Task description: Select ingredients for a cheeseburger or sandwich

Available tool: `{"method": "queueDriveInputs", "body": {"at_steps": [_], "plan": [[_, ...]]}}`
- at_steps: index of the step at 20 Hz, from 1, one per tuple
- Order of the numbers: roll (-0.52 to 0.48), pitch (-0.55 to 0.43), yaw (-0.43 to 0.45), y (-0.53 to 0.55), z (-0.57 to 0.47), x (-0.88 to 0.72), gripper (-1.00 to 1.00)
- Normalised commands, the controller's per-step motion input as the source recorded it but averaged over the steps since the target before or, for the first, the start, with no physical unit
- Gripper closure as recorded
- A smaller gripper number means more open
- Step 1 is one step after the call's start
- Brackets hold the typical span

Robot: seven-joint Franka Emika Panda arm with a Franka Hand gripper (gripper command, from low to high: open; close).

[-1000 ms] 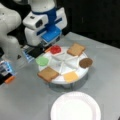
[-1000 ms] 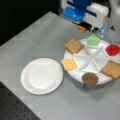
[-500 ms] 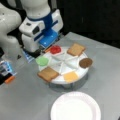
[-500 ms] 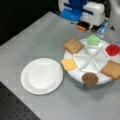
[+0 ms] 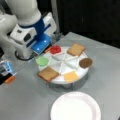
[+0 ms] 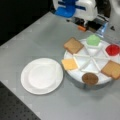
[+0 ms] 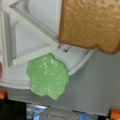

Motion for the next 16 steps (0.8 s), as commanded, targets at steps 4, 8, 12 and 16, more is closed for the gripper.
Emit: {"method": "queueDriveInputs", "body": {"at_steps": [4, 8, 12, 16], "plan": [[0.316, 0.055, 0.095, -0.28, -0.11, -0.03, -1.00], [0.404, 0.057, 0.073, -0.31, -0.14, -0.02, -1.00], [0.398, 0.039, 0.043, -0.26, -0.16, 0.01, -1.00], [0.426, 0.055, 0.022, -0.19, -0.16, 0.05, -1.00]]}}
